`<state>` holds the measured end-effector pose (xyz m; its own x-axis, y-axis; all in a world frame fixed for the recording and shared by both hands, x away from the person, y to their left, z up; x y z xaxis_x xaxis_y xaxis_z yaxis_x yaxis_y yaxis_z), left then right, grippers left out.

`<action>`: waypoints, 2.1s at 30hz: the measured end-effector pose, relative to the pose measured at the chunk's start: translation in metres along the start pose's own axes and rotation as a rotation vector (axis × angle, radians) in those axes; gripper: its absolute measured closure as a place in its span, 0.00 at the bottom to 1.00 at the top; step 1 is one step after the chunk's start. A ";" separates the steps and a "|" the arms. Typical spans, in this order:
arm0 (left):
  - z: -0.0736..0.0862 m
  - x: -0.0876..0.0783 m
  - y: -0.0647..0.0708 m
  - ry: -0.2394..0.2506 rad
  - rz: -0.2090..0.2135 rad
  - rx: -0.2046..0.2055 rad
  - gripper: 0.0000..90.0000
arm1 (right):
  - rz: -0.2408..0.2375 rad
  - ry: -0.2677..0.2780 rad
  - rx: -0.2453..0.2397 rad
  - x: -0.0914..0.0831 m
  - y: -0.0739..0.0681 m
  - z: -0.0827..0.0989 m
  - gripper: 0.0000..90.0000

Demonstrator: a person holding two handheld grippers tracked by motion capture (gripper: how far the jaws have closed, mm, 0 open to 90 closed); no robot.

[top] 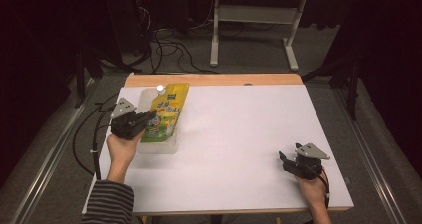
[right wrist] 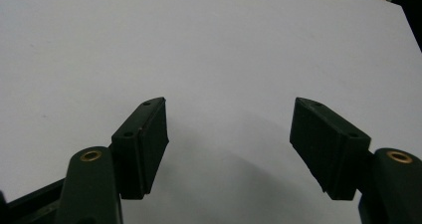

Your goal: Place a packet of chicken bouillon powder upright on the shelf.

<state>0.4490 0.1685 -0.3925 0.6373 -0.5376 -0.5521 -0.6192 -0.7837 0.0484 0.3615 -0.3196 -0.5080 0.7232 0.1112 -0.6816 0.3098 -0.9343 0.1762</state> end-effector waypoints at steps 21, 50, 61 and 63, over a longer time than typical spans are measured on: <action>0.024 -0.015 -0.010 -0.094 -0.012 -0.048 1.00 | 0.000 -0.001 0.001 0.000 0.000 0.000 0.35; 0.058 -0.018 -0.008 -0.155 -0.055 -0.012 1.00 | 0.004 0.001 0.001 0.000 0.000 0.000 0.35; 0.066 -0.015 -0.012 -0.157 -0.066 -0.026 0.98 | 0.006 -0.001 0.001 0.000 0.000 0.000 0.35; 0.066 -0.015 -0.011 -0.154 -0.064 -0.030 0.94 | 0.005 -0.001 0.001 0.000 0.000 0.000 0.35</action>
<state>0.4163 0.2060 -0.4396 0.5957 -0.4338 -0.6760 -0.5642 -0.8250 0.0322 0.3612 -0.3193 -0.5079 0.7240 0.1060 -0.6816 0.3053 -0.9353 0.1788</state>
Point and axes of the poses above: each handheld gripper's, and its own axes: x roughly forward along the jaws, z roughly out of its underside, y roughly to its right, the point moved 5 cm from there along x, roughly forward along the jaws, and after that the axes turned 9 degrees about -y, right-handed, at the moved point
